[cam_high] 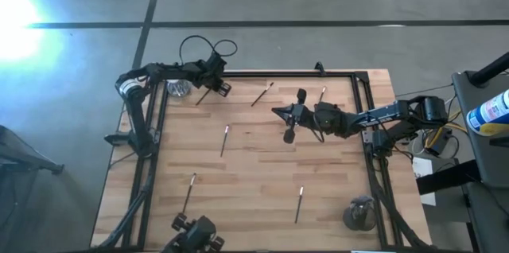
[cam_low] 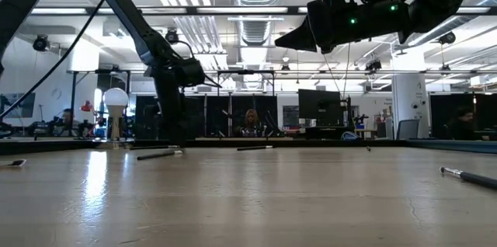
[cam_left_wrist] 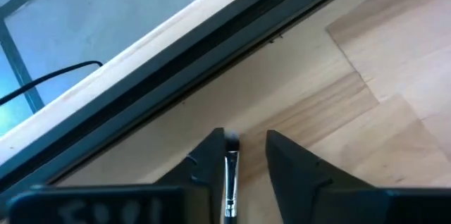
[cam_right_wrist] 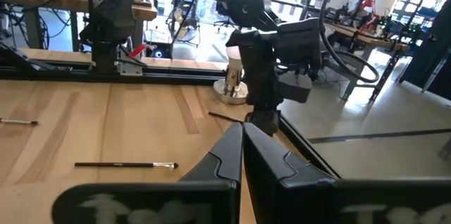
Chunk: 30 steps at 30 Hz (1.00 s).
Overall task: Pick & Place Makeup Brushes
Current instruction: Put the black eyeshadow brush into the makeup holder
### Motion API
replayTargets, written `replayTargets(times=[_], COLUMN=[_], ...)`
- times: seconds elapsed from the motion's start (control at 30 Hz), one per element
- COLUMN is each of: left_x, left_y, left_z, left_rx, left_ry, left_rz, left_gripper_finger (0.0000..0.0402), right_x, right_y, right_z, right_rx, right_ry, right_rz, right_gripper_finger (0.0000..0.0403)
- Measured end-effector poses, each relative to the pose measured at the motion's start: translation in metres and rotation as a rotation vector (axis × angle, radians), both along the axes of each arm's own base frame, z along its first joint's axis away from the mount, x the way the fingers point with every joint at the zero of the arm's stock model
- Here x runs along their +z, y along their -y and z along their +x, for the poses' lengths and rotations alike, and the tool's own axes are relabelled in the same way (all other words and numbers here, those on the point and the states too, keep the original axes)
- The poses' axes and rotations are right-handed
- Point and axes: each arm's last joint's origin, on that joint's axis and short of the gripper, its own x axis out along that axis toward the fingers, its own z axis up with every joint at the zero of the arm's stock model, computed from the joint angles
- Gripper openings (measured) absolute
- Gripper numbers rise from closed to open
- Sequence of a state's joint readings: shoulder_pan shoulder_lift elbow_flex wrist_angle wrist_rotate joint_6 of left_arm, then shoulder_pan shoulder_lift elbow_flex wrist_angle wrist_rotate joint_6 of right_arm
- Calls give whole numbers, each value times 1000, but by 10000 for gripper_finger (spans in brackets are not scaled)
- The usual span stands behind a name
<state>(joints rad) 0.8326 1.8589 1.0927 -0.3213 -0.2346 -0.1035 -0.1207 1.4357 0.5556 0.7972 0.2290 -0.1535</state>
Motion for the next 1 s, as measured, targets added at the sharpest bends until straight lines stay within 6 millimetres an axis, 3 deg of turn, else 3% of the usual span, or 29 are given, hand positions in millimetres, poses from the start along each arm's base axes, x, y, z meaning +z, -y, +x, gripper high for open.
replayTargets(times=[0.23, 0.37, 0.5, 0.73, 0.87, 1.0], left_x=[-2, 7, 43, 77, 79, 84], left_y=[1, 11, 27, 84, 105, 105], left_z=[0, 3, 9, 14, 6, -3], left_rx=[3, -20, -47, -158, -183, -165], left_ry=[-2, -62, 25, 262, 343, 352], left_rz=[4, 46, 150, 311, 345, 349], left_gripper_finger=[8, 3, 1, 0, 0, 0], right_x=[0, 0, -1, -1, -1, -1], right_y=[0, 0, 0, 0, 0, 0], right_z=[0, 0, 0, 0, 0, 0], right_rx=[2, 2, 2, 2, 2, 1], right_ry=[0, 0, -8, -12, -12, -9], right_rz=[0, 0, 1, 2, 3, 5], right_gripper_finger=[9, 9, 9, 8, 8, 8])
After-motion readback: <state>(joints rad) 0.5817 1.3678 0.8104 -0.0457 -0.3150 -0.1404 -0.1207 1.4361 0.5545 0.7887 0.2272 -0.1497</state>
